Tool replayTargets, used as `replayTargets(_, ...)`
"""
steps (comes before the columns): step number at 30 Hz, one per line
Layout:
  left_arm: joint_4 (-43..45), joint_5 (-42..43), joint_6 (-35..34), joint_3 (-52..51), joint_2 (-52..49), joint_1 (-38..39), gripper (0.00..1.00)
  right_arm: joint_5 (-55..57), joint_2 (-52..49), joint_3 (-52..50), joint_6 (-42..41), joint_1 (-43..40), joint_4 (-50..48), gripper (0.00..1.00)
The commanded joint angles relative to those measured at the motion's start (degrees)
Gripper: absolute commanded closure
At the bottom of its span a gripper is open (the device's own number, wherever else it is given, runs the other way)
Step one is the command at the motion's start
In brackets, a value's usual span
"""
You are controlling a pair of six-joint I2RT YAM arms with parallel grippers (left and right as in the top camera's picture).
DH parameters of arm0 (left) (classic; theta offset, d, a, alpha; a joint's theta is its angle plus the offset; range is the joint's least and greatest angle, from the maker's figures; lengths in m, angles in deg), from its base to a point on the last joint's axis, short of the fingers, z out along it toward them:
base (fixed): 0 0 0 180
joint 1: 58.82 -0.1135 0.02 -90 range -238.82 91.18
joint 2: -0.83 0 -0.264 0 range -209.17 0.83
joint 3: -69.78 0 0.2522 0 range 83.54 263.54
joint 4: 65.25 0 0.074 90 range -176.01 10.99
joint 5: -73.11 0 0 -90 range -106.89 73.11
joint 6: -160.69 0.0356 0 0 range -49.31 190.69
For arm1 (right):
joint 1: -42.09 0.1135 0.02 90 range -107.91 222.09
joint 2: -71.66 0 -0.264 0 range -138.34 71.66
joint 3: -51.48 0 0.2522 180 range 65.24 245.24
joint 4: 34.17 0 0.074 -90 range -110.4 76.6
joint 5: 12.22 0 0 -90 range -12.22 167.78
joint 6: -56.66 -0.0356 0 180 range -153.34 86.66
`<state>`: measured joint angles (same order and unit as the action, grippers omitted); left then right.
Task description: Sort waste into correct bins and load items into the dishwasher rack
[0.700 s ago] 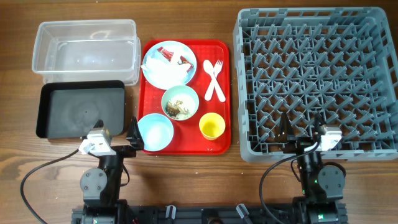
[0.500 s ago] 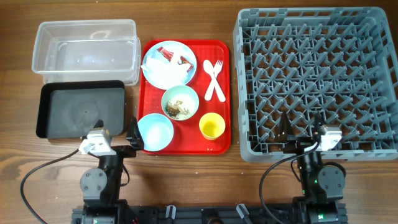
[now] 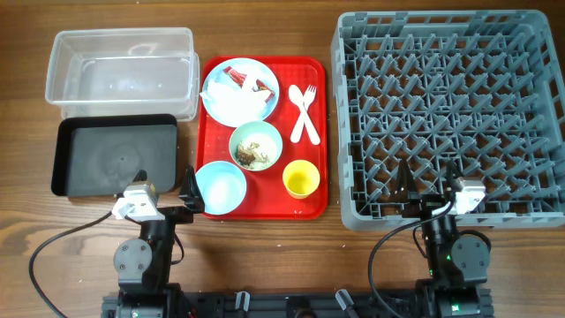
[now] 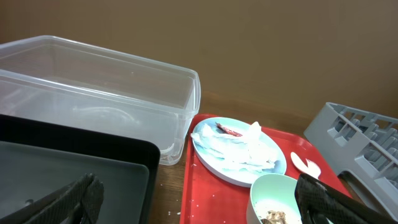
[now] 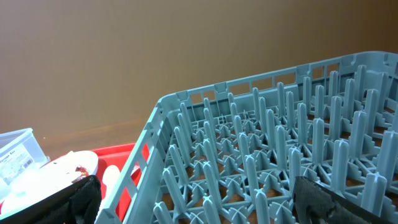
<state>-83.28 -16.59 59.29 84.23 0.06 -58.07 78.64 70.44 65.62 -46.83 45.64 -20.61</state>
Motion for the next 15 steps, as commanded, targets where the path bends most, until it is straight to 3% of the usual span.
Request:
replayTargets(1, 0.0, 0.7, 0.7, -0.3, 0.4, -0.3, 0.00, -1.0, 0.4, -0.1, -0.6, 0.0, -0.2, 0.00)
replayTargets(15, 0.0, 0.7, 0.7, -0.3, 0.4, -0.3, 0.00, -1.0, 0.4, -0.1, -0.6, 0.0, -0.2, 0.00)
